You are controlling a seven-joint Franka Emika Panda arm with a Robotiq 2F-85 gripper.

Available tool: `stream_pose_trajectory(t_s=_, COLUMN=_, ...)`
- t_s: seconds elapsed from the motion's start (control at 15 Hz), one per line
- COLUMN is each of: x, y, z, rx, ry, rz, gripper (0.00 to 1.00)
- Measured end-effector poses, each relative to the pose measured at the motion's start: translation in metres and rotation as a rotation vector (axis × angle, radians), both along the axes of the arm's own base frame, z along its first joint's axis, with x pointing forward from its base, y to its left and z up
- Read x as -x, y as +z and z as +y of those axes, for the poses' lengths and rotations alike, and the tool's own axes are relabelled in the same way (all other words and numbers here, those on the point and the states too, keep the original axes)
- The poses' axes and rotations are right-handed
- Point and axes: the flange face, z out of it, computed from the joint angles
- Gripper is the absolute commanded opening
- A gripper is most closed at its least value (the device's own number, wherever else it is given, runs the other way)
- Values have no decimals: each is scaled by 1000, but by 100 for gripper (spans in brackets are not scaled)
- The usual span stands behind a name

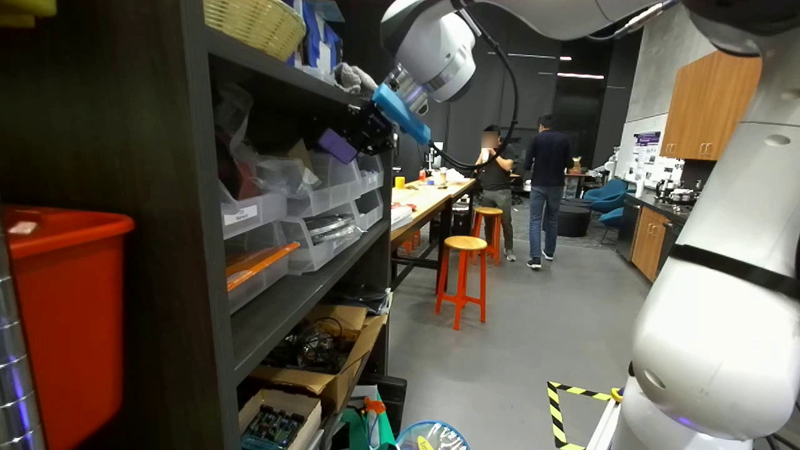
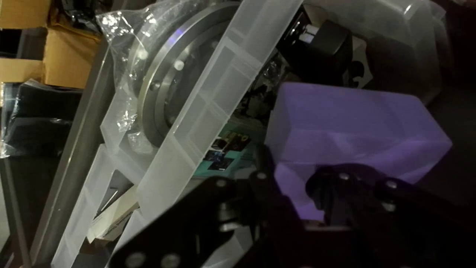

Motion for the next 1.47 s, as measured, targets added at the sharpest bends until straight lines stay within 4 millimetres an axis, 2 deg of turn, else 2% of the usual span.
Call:
stream_pose_trajectory(t_s=0.87, x=-19, y=-14, z=-23, rx=-181, ry=27, rz=54, gripper=7)
stream_pose_trajectory(t_s=1.47, x=-39, y=-22, z=-24, rx=-207, ry=51, rz=86, gripper=7)
